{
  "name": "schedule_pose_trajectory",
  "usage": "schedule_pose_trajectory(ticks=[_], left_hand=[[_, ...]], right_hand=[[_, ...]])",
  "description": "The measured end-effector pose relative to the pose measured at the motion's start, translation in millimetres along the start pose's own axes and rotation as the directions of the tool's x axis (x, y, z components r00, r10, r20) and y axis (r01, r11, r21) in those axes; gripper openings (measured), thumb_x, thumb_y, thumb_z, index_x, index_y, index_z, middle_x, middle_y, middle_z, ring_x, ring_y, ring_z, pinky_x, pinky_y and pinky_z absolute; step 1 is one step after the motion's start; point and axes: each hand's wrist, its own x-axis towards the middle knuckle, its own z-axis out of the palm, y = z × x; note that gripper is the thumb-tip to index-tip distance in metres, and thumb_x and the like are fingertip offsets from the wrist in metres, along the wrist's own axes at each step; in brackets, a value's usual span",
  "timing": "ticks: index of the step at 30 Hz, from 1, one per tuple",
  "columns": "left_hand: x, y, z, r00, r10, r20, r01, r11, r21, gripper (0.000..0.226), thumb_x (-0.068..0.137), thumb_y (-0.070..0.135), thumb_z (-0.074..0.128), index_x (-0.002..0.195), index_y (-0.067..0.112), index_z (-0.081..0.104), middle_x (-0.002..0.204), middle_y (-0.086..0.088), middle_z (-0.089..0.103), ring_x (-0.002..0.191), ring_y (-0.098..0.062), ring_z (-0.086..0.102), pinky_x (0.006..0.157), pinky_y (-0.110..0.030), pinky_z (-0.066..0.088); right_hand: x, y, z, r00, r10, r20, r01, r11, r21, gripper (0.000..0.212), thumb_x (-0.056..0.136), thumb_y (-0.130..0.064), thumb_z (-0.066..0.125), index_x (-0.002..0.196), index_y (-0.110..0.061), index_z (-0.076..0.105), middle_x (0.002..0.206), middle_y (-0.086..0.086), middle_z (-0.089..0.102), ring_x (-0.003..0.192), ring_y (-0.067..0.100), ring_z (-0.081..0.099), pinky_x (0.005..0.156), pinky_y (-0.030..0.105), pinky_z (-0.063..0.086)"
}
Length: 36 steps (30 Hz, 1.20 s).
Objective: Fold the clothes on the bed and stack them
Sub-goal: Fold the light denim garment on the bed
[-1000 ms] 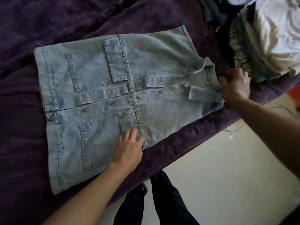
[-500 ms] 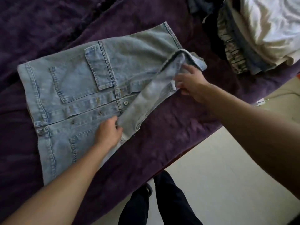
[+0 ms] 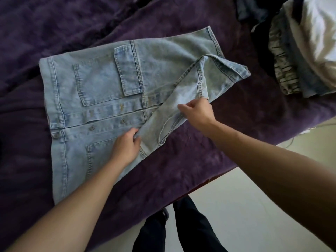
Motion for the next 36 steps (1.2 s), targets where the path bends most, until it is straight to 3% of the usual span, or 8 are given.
schedule_pose_trajectory(ticks=[4, 7, 10, 16, 21, 26, 32, 36], left_hand=[[-27, 3, 5, 0.955, 0.21, -0.21, -0.177, 0.97, 0.164, 0.04, 0.089, 0.014, 0.06, 0.128, 0.012, 0.052, 0.119, -0.011, 0.057, 0.105, -0.033, 0.056, 0.084, -0.047, 0.049], [-46, 12, 27, 0.844, 0.517, -0.144, -0.392, 0.776, 0.493, 0.049, 0.07, 0.024, 0.077, 0.114, 0.015, 0.057, 0.124, -0.016, 0.052, 0.111, -0.037, 0.051, 0.085, -0.049, 0.047], [-49, 9, 45, 0.92, 0.392, -0.025, -0.292, 0.726, 0.622, 0.06, 0.062, 0.022, 0.08, 0.116, 0.017, 0.055, 0.135, -0.017, 0.044, 0.126, -0.035, 0.041, 0.095, -0.049, 0.04], [-67, 13, 24, 0.832, 0.548, -0.089, -0.472, 0.782, 0.407, 0.031, 0.057, -0.004, 0.071, 0.082, 0.009, 0.057, 0.091, -0.009, 0.057, 0.085, -0.03, 0.056, 0.061, -0.038, 0.051], [-132, -1, 50, 0.834, 0.455, 0.311, -0.544, 0.77, 0.332, 0.034, 0.079, 0.009, 0.054, 0.112, 0.016, 0.052, 0.115, -0.004, 0.05, 0.108, -0.025, 0.05, 0.09, -0.038, 0.045], [-142, -72, 30, 0.894, 0.432, 0.115, -0.426, 0.744, 0.514, 0.053, 0.048, 0.021, 0.083, 0.098, 0.018, 0.064, 0.101, -0.006, 0.06, 0.093, -0.026, 0.058, 0.075, -0.04, 0.051], [-149, -133, 17, 0.98, 0.2, -0.009, -0.148, 0.754, 0.64, 0.067, 0.046, 0.005, 0.085, 0.109, 0.013, 0.063, 0.114, -0.014, 0.056, 0.107, -0.034, 0.053, 0.079, -0.048, 0.045], [-147, -150, 8, 0.969, 0.225, -0.102, -0.115, 0.776, 0.621, 0.046, 0.052, -0.01, 0.074, 0.093, 0.008, 0.064, 0.104, -0.015, 0.06, 0.096, -0.037, 0.057, 0.07, -0.047, 0.047]], right_hand=[[18, 8, -7, 0.918, 0.267, -0.294, -0.194, 0.948, 0.253, 0.062, 0.078, -0.035, 0.071, 0.131, -0.018, 0.045, 0.13, 0.004, 0.051, 0.115, 0.021, 0.05, 0.096, 0.036, 0.044], [30, 14, -18, 0.925, 0.346, -0.157, -0.254, 0.87, 0.423, 0.034, 0.07, -0.032, 0.08, 0.094, -0.013, 0.066, 0.098, 0.007, 0.067, 0.077, 0.017, 0.063, 0.061, 0.03, 0.047], [12, 10, -28, 0.963, 0.246, -0.106, -0.178, 0.885, 0.43, 0.025, 0.073, -0.021, 0.079, 0.061, -0.014, 0.059, 0.061, 0.005, 0.056, 0.044, 0.013, 0.045, 0.04, 0.023, 0.033], [-62, 54, -78, 0.925, 0.296, -0.239, -0.175, 0.888, 0.426, 0.019, 0.072, -0.028, 0.063, 0.065, -0.011, 0.061, 0.058, 0.01, 0.052, 0.05, 0.023, 0.051, 0.046, 0.036, 0.049], [-107, 144, -75, 0.812, 0.579, -0.07, -0.545, 0.796, 0.263, 0.031, 0.078, -0.033, 0.064, 0.09, -0.004, 0.061, 0.085, 0.014, 0.066, 0.062, 0.023, 0.059, 0.06, 0.029, 0.042], [-124, 137, -52, 0.914, -0.066, -0.401, -0.128, 0.89, -0.438, 0.054, 0.08, -0.027, 0.067, 0.13, -0.019, 0.048, 0.127, 0.011, 0.052, 0.115, 0.032, 0.048, 0.093, 0.044, 0.042], [-151, 111, 34, 0.774, -0.463, 0.432, 0.628, 0.474, -0.617, 0.075, 0.071, -0.061, 0.063, 0.136, -0.027, 0.048, 0.143, 0.003, 0.048, 0.131, 0.025, 0.044, 0.1, 0.045, 0.041], [-153, 111, 71, 0.745, -0.553, 0.373, 0.644, 0.449, -0.619, 0.039, 0.074, -0.043, 0.055, 0.107, -0.024, 0.067, 0.115, -0.003, 0.067, 0.112, 0.022, 0.062, 0.085, 0.037, 0.047]])
